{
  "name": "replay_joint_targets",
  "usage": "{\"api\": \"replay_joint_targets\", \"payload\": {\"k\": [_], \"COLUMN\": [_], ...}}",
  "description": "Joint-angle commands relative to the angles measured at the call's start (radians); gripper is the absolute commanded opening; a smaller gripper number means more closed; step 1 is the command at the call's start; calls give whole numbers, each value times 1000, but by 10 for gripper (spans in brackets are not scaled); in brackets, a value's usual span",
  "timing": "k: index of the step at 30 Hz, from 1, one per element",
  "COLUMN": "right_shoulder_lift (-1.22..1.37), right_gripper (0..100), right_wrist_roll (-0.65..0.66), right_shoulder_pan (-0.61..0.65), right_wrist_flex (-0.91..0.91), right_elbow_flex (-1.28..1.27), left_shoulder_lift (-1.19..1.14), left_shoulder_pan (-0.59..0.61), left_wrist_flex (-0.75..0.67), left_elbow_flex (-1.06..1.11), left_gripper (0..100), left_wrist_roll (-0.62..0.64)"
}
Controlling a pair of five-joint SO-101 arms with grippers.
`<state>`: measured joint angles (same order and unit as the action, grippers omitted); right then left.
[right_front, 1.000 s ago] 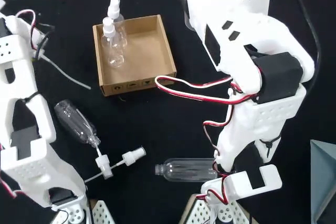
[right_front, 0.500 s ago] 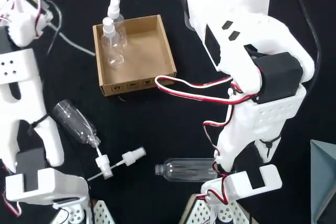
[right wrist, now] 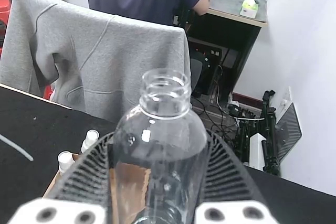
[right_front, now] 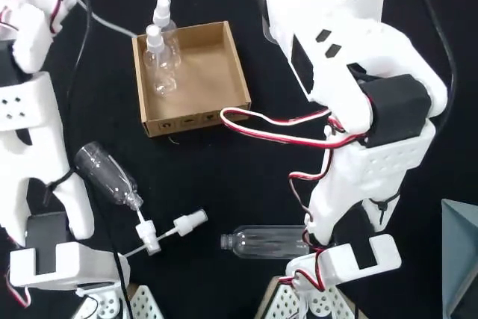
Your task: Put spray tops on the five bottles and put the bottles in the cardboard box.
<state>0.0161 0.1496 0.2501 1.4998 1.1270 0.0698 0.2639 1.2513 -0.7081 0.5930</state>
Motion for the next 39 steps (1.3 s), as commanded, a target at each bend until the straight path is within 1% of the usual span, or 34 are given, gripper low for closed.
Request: {"api": "replay_joint_targets", "payload": {"k": [1,5,10,16,20,22,24,30,33,35,39], "right_shoulder_lift": [-39,-38,-39,-39,-39,-39,-38,-39,-39,-39,-39], "right_gripper": [49,48,49,49,48,48,47,47,47,47,47], "right_wrist_roll": [-3,-3,-3,-3,-3,2,51,180,213,232,267], "right_shoulder_pan": [-35,-35,-31,-28,-28,-3,34,158,175,175,175], "right_wrist_flex": [-14,-17,-54,-51,-46,-32,-20,-17,-17,-17,-8], "right_elbow_flex": [44,25,-50,-84,-84,-84,-88,-185,-213,-222,-222], "left_shoulder_lift": [55,55,55,55,55,55,55,55,55,55,55], "left_shoulder_pan": [-45,-59,-59,-59,-59,-59,-61,-127,-162,-165,-168], "left_wrist_flex": [-26,3,98,204,216,215,213,209,218,222,258], "left_elbow_flex": [-125,-147,-260,-421,-456,-460,-461,-466,-510,-532,-596], "left_gripper": [57,57,57,57,57,57,57,57,57,57,57], "left_wrist_roll": [-11,-11,-11,-12,-15,-48,-68,-138,-181,-201,-204]}}
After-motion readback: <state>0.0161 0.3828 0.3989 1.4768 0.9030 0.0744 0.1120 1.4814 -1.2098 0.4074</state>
